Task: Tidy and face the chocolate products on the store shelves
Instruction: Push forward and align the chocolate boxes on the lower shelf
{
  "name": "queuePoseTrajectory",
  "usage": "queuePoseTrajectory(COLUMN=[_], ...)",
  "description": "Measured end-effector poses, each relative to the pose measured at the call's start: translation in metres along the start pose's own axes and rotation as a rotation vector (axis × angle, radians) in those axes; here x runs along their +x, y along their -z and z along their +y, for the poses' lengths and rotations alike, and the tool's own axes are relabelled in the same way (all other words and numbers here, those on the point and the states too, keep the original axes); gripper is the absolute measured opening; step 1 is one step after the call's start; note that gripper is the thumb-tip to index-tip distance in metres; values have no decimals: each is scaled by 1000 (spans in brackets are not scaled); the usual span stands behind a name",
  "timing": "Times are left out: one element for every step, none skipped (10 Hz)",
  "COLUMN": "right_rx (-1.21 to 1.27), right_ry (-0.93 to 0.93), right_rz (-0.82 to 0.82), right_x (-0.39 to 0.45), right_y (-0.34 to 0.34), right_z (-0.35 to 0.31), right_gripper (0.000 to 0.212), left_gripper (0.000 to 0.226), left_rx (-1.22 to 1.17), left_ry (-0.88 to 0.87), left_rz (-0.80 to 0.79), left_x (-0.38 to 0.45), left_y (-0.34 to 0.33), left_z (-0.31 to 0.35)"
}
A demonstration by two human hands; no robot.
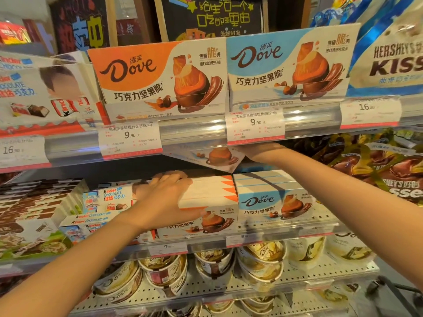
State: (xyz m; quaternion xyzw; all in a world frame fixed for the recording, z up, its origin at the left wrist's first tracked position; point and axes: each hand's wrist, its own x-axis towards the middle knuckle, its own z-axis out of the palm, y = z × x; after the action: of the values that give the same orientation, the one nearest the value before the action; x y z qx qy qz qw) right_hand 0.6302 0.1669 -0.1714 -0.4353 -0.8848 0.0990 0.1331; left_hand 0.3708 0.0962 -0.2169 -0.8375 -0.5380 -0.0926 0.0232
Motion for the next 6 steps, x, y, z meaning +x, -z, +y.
queuePoseTrajectory(right_rx=[210,104,102,146,103,111], right_ry=[-462,-454,-505,-392,-571,-653], right_rz=[18,-6,64,211,164,135], right_x=[-13,-26,-41,-53,-64,-71], right_y=[18,28,33,35,40,45], right_z=[1,12,10,18,35,49], right_gripper=[21,37,39,42,38,36], left_gripper=[83,78,83,93,102,104], left_rx=[-52,-97,-132,-204,-191,-198], left_ry=[-39,-51,-28,18,32,51], left_rz=[37,7,-54,-149,-197,-181], left_x=[10,28,52,72,81,81], left_y=[-1,-7,-10,-12,-17,-21], left_z=[17,41,63,73,76,74])
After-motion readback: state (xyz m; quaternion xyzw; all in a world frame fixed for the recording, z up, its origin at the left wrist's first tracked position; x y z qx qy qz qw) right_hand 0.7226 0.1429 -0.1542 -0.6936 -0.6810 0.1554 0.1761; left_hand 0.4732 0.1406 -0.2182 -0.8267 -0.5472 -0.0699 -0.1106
